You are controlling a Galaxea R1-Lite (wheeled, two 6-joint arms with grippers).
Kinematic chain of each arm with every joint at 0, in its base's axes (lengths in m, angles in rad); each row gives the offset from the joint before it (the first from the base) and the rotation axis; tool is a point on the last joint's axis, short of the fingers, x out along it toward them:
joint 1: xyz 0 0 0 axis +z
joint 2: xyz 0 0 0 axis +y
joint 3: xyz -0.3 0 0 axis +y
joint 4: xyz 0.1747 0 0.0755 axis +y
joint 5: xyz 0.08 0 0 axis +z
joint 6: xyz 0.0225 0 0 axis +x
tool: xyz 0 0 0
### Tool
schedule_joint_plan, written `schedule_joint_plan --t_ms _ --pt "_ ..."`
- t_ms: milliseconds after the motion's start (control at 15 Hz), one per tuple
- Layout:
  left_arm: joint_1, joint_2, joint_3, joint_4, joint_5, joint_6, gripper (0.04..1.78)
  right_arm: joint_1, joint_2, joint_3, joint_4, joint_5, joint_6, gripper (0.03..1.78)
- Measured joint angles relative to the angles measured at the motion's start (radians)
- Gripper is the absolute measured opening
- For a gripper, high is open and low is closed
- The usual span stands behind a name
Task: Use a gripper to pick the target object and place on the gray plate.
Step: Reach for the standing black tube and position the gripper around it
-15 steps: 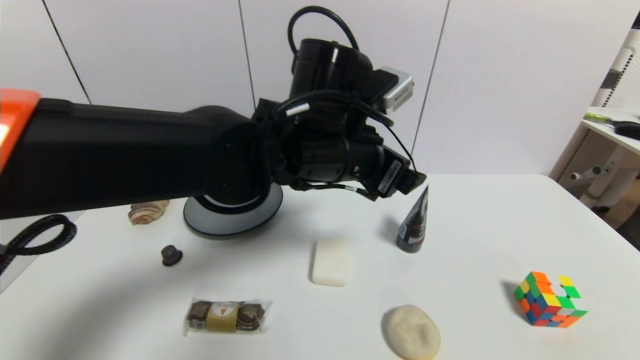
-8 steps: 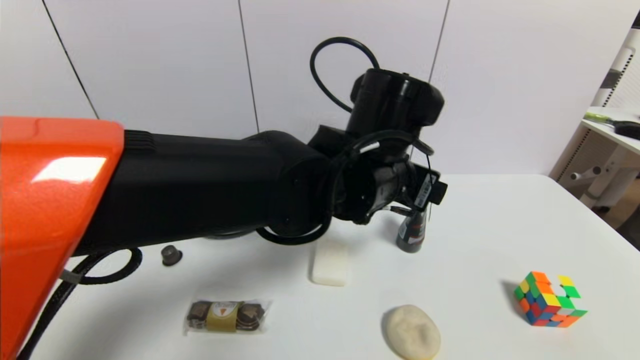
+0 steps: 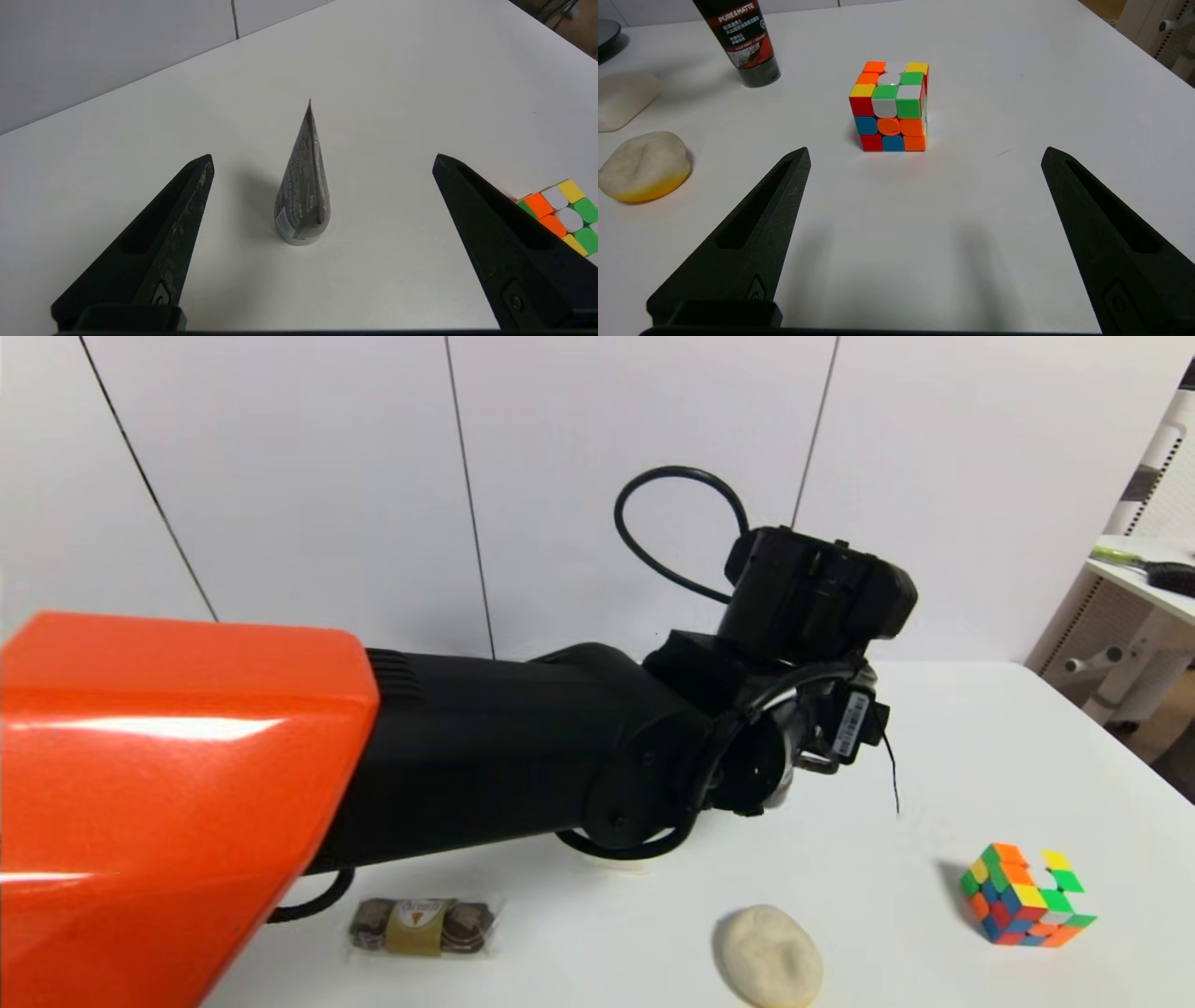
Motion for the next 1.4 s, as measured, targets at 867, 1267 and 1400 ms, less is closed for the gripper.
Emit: schedule_joint_plan --t_ms 867,1267,1400 --pt "0.021 0.237 0.006 -0.286 0.013 0.003 1.69 0.0 0.0 0.0 0.0 0.0 0.0 1.71" --pt "0.026 0.265 0.075 -0.429 0.085 0.003 1.69 0.0 0.0 0.0 0.0 0.0 0.0 1.71" --pt "0.027 0.267 0.104 -0.483 0.09 0.003 1.69 0.0 0.0 0.0 0.0 0.0 0.0 1.71"
